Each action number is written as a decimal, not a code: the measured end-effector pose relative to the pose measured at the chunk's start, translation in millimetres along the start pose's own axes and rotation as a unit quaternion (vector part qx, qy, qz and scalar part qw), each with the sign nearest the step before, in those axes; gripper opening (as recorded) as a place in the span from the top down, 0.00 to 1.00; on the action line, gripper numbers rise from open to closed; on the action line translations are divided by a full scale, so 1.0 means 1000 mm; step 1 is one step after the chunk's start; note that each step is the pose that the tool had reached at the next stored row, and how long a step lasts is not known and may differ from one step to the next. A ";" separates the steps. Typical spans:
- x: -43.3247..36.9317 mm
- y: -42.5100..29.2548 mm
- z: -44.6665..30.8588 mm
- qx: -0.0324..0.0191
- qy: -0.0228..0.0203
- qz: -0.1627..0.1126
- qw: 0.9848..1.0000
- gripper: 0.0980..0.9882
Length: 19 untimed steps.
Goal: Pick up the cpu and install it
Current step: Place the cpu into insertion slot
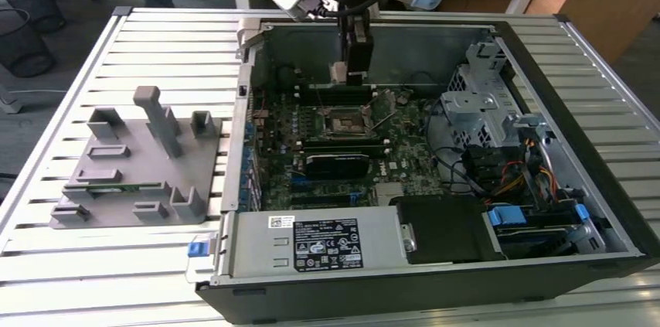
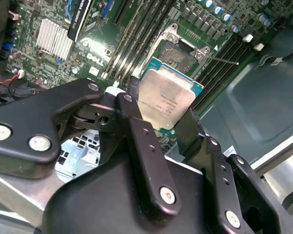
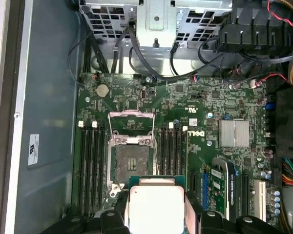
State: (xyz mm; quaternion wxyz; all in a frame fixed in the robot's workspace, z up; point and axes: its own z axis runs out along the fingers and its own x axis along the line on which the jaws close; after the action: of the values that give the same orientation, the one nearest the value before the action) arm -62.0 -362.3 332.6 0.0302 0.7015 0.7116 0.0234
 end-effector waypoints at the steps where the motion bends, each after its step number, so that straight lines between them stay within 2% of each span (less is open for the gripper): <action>1: 0.0012 0.0000 0.0015 0.000 0.000 0.000 1.000 0.51; 11: 0.0180 0.0073 0.0189 0.000 -0.002 0.000 1.000 0.51; 17: 0.0190 0.0070 0.0294 0.000 -0.001 -0.007 1.000 0.51; 19: 0.0190 0.0069 0.0306 0.000 -0.001 -0.007 1.000 0.51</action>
State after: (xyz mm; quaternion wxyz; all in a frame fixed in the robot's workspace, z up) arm -53.0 -343.5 302.5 0.0310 0.6967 0.7163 0.0224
